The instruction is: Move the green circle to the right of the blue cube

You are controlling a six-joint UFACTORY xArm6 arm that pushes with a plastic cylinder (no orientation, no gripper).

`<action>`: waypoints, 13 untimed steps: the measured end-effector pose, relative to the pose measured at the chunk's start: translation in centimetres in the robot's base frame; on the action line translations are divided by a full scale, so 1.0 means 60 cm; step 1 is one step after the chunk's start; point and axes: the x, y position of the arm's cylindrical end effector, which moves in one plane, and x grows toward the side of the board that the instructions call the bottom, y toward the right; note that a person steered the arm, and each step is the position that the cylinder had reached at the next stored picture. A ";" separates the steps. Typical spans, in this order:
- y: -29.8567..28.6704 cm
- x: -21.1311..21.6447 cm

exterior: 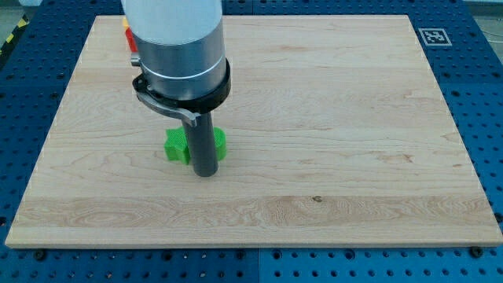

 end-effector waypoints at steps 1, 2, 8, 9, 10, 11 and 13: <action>0.003 0.000; 0.005 -0.001; 0.033 -0.150; 0.033 -0.184; 0.033 -0.228; 0.033 -0.284; 0.032 -0.384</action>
